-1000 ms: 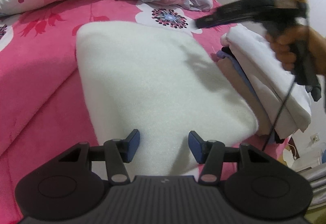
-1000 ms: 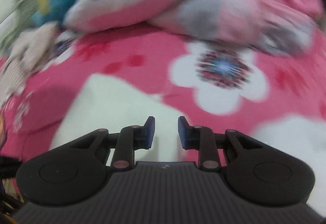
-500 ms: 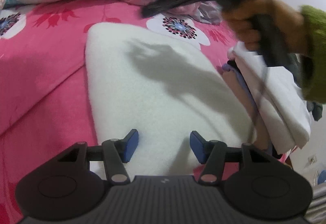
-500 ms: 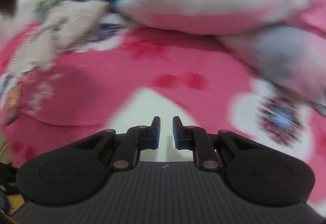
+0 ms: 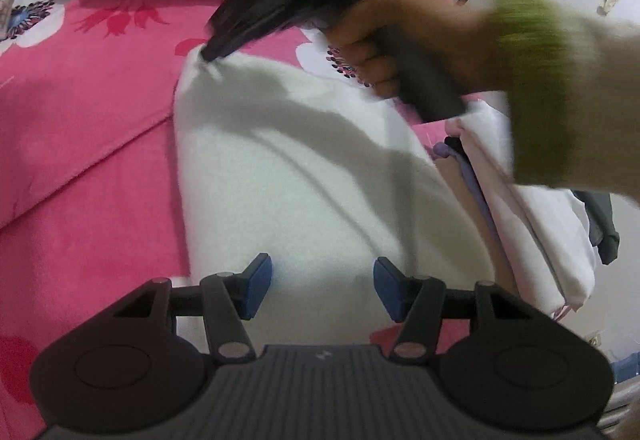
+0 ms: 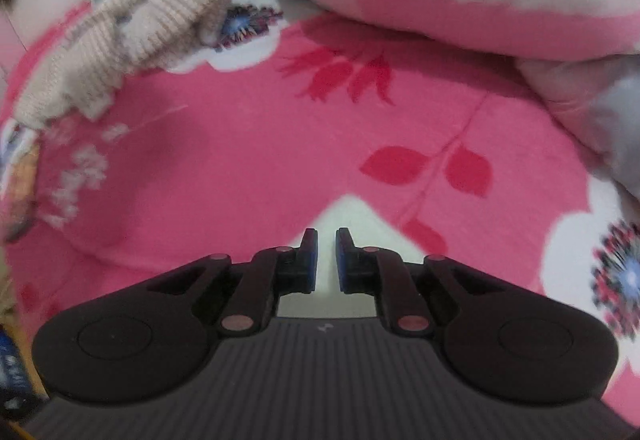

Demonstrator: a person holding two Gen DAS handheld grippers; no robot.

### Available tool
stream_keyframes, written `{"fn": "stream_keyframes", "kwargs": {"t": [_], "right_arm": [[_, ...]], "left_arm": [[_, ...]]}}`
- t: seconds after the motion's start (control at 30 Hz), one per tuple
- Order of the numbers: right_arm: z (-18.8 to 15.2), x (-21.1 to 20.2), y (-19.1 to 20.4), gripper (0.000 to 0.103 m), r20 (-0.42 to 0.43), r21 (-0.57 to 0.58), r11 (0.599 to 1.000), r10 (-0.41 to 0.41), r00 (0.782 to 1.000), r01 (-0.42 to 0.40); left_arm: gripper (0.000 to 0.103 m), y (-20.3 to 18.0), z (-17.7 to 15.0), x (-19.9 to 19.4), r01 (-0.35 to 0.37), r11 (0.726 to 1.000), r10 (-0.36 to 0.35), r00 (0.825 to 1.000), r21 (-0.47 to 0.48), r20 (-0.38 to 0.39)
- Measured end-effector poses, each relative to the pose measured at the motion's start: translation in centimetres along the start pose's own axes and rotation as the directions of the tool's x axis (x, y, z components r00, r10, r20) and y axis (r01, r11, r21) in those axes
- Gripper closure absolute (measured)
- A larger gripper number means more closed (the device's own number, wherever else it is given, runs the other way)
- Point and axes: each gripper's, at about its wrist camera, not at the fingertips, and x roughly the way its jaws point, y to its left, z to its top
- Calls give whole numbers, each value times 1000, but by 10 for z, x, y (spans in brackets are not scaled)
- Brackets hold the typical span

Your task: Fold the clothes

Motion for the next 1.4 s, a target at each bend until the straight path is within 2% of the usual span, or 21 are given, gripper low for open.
{"fn": "stream_keyframes", "kwargs": {"t": [0.03, 0.17, 0.27, 0.4, 0.5, 0.57, 0.63, 0.7, 0.83, 0.9, 0.97, 1.03, 1.1, 1.17, 1.23, 1.33, 1.4], "right_arm": [[2, 13, -1, 98, -12, 0, 1000, -10, 1000, 10], [3, 12, -4, 99, 8, 50, 999, 2, 1000, -2], [-4, -35, 1, 97, 21, 42, 999, -7, 1000, 6], [-15, -89, 17, 96, -4, 24, 994, 109, 994, -109], [-37, -92, 44, 96, -93, -48, 980, 189, 978, -194], [-60, -57, 56, 96, -191, -67, 982, 161, 968, -176], [-73, -37, 57, 97, -153, -69, 982, 162, 975, -174], [-71, -36, 54, 97, -145, -42, 983, 172, 974, -180], [-58, -75, 60, 95, -131, -42, 985, 160, 978, -166], [-56, -98, 68, 95, -99, -67, 976, 200, 975, -207], [-65, -94, 79, 96, -147, -82, 970, 215, 966, -229], [-94, -62, 94, 96, -220, -142, 973, 150, 964, -184], [-105, -56, 100, 98, -170, -184, 967, 147, 974, -178], [-96, -66, 97, 97, -172, -131, 977, 145, 974, -168], [-94, -90, 96, 95, -149, -128, 974, 166, 975, -186], [-97, -125, 109, 95, -127, -186, 941, 261, 957, -282], [-110, -118, 123, 96, -183, -253, 926, 238, 954, -280]], "left_arm": [[45, 0, 1, 0, -4, 1000, 4, 1000, 11, 1], [46, 5, 6, -2, 30, 1000, -30, 1000, -7, -8], [49, 6, 9, -9, 28, 1000, -28, 1000, -11, -1], [50, 4, 5, -25, 17, 999, -16, 1000, -42, 21], [50, 3, -4, -27, -18, 998, 19, 1000, -67, 21], [50, 3, -11, -23, -49, 995, 50, 999, -87, 13], [48, 1, -20, -19, -91, 991, 93, 995, -97, 20], [48, -3, -25, -20, -105, 990, 109, 993, -96, 37], [49, -9, -33, -30, -111, 985, 122, 990, -130, 73], [49, -8, -39, -36, -122, 980, 136, 987, -155, 84], [49, -6, -46, -38, -142, 974, 158, 984, -174, 82], [50, -3, -54, -41, -170, 967, 185, 980, -188, 69], [50, 0, -62, -47, -192, 959, 208, 976, -210, 58], [50, 2, -70, -54, -209, 950, 227, 972, -231, 54], [49, 7, -73, -57, -230, 941, 250, 967, -246, 50], [50, 15, -78, -61, -262, 926, 285, 957, -271, 47], [50, 18, -82, -62, -285, 914, 309, 950, -287, 43]]}}
